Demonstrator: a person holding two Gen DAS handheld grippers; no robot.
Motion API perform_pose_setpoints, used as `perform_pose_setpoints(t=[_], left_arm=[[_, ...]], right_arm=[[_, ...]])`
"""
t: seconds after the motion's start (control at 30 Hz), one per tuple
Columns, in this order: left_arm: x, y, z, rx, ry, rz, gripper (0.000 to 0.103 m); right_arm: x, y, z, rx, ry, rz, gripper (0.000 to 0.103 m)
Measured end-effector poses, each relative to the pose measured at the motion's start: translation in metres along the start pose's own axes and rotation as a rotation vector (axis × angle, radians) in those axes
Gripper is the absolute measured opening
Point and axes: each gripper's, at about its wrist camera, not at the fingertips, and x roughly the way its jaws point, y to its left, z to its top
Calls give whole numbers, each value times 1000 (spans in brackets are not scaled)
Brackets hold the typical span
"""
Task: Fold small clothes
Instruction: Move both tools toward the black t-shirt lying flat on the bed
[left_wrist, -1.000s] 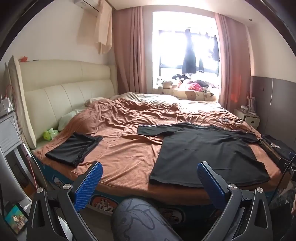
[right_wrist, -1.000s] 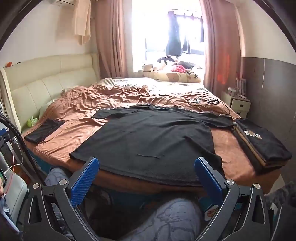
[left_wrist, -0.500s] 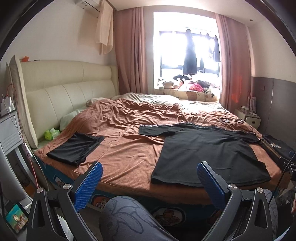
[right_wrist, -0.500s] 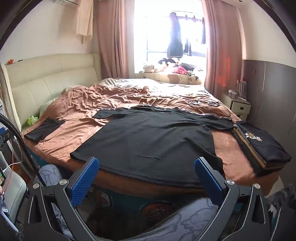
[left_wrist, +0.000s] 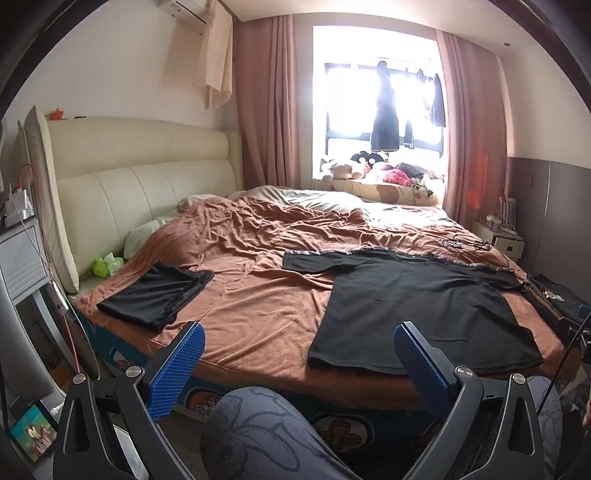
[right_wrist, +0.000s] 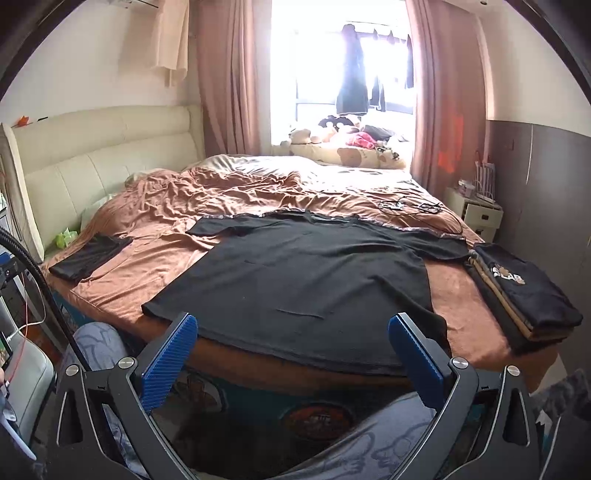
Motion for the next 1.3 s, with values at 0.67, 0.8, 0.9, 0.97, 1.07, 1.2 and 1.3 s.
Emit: perform_pose_setpoints(t=[0.67,0.8,0.9,0.97,1.07,1.2,1.3], left_arm=[[4,7,0,-9,-1,0,103],[7,8,2,-16,-1,3,103],[10,6,3,-17,3,-3,103],[12,5,4,-15,2,-7,103],[15,2,5,-17,5,-1,103],[21,-2,9,-27,11,19,103],[24,-3,11,-29,10,32,103]], right_arm=[[8,-6,4,43,27,21,103],[7,-7,7,39,29,15,103],[8,-7,8,39,36,9,103],[9,-10,11,43,41,9,103],[13,-13,14,46,42,7,103],[19,-19,17,51,49,17,103],[21,-21,19,36,40,11,103]])
